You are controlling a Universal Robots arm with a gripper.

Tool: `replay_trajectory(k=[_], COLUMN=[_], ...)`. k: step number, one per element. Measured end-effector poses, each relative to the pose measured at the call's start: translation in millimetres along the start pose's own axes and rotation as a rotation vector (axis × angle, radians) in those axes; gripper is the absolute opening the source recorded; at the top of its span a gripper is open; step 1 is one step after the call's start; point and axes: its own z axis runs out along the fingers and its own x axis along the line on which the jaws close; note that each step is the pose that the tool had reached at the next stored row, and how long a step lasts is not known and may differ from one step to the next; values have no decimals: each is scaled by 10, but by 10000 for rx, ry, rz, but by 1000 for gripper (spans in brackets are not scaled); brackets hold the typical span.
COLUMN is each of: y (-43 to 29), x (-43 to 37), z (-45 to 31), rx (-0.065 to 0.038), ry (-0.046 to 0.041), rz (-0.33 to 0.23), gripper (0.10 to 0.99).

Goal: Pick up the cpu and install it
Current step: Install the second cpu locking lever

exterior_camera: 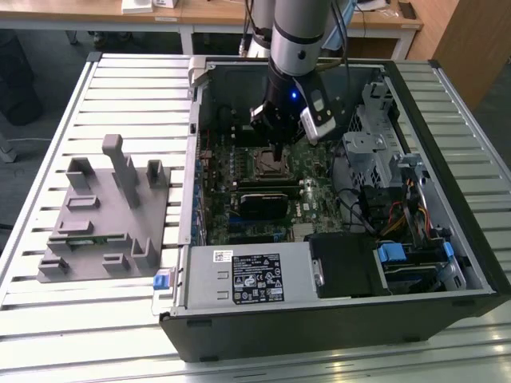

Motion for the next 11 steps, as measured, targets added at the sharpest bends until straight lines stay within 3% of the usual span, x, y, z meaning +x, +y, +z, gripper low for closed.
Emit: replay_trajectory(k=[4,11], y=[-80,-96], x=[28,154], z=[4,30], rx=[-1,-1], ry=[-1,0], rz=[1,0], gripper=[106,106])
